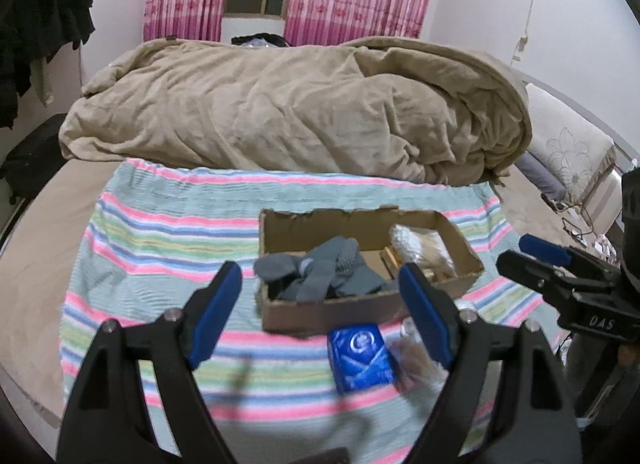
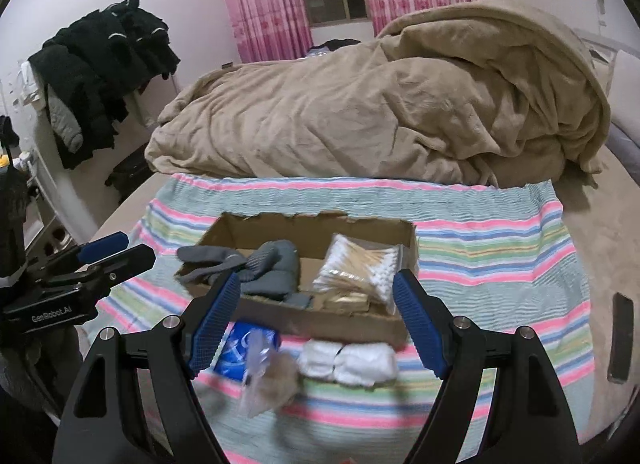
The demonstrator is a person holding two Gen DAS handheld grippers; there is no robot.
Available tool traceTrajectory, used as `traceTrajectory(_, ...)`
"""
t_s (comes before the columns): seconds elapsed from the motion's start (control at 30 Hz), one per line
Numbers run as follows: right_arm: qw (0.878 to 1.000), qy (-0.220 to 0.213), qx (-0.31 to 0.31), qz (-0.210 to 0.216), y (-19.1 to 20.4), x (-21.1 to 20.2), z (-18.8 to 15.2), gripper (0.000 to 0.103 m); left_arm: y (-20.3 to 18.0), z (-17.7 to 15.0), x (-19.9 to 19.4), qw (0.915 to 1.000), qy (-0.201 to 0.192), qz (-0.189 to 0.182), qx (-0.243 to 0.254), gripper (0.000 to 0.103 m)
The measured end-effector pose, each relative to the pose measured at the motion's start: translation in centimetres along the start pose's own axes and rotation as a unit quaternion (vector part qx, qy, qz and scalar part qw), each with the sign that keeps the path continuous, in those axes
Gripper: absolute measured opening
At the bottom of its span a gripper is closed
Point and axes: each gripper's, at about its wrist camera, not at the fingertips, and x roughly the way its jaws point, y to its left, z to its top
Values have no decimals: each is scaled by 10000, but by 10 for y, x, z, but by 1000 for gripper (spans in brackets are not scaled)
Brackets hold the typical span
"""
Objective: Organize objects
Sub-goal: 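Place the cotton swab bag and grey glove into the box and release, then grasp the clear snack bag with the right gripper while the left grasps the blue packet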
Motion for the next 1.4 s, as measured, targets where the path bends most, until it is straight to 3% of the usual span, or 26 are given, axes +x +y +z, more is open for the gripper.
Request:
traceTrajectory(0.33, 9999, 140, -40, 79, 16, -12, -26, 82, 9, -30, -26, 9998, 88, 65, -165, 83)
traceTrajectory(0.67, 9988, 476, -83, 94, 26, 12, -47, 82, 20, -68, -4, 9974, 604, 164, -370, 83)
traceTrajectory(1.07, 9959, 884, -99, 189, 32, 51, -67, 81, 20, -81, 21, 9953, 878, 220, -353, 83)
traceTrajectory(1.23, 9950, 977, -110, 186, 31, 66, -74, 65, 22, -89, 38, 9933, 1061, 286, -354, 83)
traceTrajectory(1.3, 9947, 1011, -122, 159, 30, 71, -77, 47, 19, -93, 45, 9926, 1127, 269, -355, 83)
traceTrajectory(1.33, 9945, 1031, -89, 148, 28, 73, -80, 43, 17, -95, 48, 9923, 1161, 262, -338, 83)
traceTrajectory(1.4, 9944, 1022, -22, 249, 24, 74, -83, 41, 13, -98, 55, 9917, 1221, 231, -319, 83)
